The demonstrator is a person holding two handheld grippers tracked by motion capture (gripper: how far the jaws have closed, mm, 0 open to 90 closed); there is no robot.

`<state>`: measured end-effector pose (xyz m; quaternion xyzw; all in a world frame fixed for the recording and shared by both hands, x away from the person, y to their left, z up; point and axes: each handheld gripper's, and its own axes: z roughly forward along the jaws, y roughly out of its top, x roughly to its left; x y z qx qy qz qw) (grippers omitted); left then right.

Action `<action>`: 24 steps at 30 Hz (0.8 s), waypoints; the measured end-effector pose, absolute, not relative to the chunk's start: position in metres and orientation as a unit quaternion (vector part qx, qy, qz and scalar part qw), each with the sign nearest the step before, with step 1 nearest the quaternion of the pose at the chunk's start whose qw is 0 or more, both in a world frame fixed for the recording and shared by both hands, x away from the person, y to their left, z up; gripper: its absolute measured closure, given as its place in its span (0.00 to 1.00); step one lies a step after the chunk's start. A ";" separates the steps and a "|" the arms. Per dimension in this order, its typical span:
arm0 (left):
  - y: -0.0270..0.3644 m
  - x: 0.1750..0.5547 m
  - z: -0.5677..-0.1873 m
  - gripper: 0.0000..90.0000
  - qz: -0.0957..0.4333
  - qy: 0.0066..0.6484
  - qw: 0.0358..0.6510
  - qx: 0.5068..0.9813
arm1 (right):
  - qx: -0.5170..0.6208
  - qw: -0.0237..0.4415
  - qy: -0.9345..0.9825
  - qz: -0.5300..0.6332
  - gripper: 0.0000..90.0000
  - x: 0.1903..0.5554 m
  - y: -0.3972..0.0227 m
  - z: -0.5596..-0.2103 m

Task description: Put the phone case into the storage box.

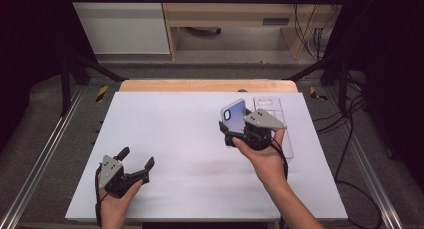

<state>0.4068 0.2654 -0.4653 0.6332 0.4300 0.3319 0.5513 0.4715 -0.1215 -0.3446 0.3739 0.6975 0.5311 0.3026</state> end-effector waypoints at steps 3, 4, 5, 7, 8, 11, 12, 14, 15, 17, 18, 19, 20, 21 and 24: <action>0.269 0.409 -0.465 0.05 0.331 0.433 0.555 0.628 | 0.399 0.312 0.689 0.518 0.19 0.489 -0.132 -0.328; 0.269 0.409 -0.465 0.05 0.331 0.433 0.555 0.628 | 0.399 0.312 0.689 0.518 0.19 0.489 -0.132 -0.328; 0.269 0.410 -0.465 0.05 0.331 0.434 0.555 0.628 | 0.414 0.316 0.681 0.515 0.19 0.498 -0.140 -0.320; 0.270 0.411 -0.466 0.05 0.329 0.437 0.555 0.627 | 0.421 0.317 0.677 0.514 0.19 0.502 -0.144 -0.317; 0.271 0.411 -0.466 0.05 0.329 0.438 0.554 0.627 | 0.428 0.321 0.673 0.511 0.19 0.507 -0.149 -0.313; 0.274 0.409 -0.467 0.05 0.333 0.442 0.553 0.623 | 0.446 0.331 0.663 0.502 0.19 0.523 -0.162 -0.308; 0.274 0.409 -0.467 0.05 0.333 0.442 0.553 0.623 | 0.446 0.331 0.663 0.502 0.19 0.523 -0.162 -0.308; 0.275 0.409 -0.466 0.05 0.334 0.443 0.553 0.622 | 0.456 0.337 0.655 0.499 0.19 0.531 -0.169 -0.306; 0.275 0.409 -0.466 0.05 0.334 0.442 0.553 0.622 | 0.459 0.343 0.651 0.498 0.19 0.535 -0.172 -0.305; 0.276 0.409 -0.467 0.04 0.336 0.443 0.551 0.622 | 0.465 0.350 0.645 0.495 0.19 0.541 -0.178 -0.302; 0.276 0.410 -0.467 0.04 0.337 0.443 0.551 0.622 | 0.471 0.355 0.640 0.492 0.19 0.548 -0.183 -0.301; 0.276 0.410 -0.468 0.04 0.337 0.442 0.551 0.623 | 0.471 0.355 0.640 0.492 0.19 0.548 -0.183 -0.301; 0.276 0.410 -0.468 0.04 0.336 0.442 0.551 0.623 | 0.474 0.358 0.637 0.491 0.19 0.551 -0.185 -0.300; 0.275 0.410 -0.468 0.04 0.336 0.442 0.551 0.623 | 0.477 0.360 0.635 0.490 0.19 0.554 -0.187 -0.299; 0.275 0.410 -0.468 0.04 0.339 0.439 0.551 0.623 | 0.487 0.365 0.626 0.487 0.19 0.561 -0.193 -0.298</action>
